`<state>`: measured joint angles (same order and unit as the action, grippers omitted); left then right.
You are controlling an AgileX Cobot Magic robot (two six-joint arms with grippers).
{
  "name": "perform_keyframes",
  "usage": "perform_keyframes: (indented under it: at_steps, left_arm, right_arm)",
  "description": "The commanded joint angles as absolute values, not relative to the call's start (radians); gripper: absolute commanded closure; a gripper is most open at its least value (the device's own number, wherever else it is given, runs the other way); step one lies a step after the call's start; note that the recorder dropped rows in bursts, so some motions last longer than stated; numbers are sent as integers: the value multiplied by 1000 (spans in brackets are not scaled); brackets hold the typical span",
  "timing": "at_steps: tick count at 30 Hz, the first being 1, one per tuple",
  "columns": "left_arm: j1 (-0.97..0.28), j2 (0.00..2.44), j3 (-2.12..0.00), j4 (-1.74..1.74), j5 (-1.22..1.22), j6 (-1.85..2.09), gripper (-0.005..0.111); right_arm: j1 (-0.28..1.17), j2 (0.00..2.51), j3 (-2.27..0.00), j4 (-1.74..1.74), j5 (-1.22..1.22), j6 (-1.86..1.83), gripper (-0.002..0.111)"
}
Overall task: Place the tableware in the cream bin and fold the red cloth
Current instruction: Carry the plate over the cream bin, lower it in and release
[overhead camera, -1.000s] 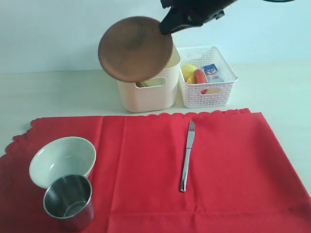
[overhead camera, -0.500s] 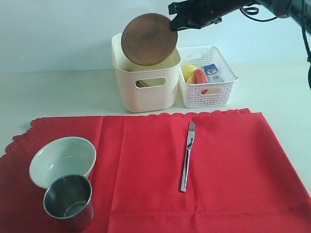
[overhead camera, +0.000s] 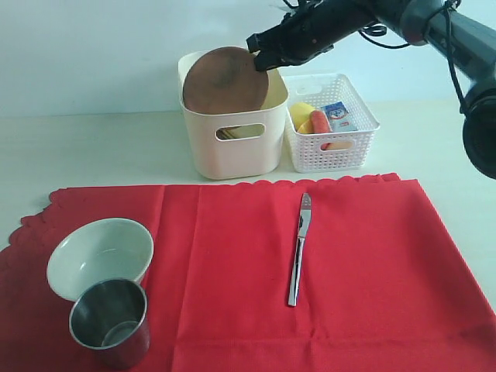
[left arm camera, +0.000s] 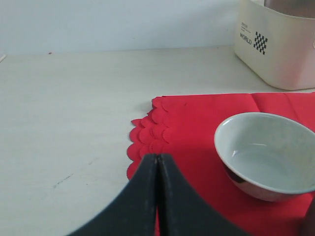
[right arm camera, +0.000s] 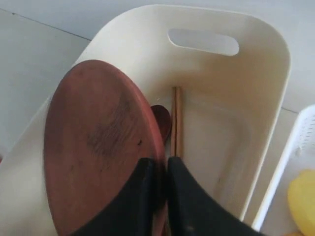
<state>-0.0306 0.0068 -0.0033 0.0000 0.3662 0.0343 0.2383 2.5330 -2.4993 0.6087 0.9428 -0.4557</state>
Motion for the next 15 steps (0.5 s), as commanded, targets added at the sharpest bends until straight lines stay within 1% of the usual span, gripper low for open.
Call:
perform_keyframes:
  at_steps: [1, 15]
  left_arm:
    - [-31, 0, 0, -11, 358, 34, 107]
    - [-31, 0, 0, -11, 358, 34, 107]
  right_arm:
    - [245, 2528, -2511, 574, 919, -458, 108]
    - [245, 2562, -2511, 574, 981, -458, 108]
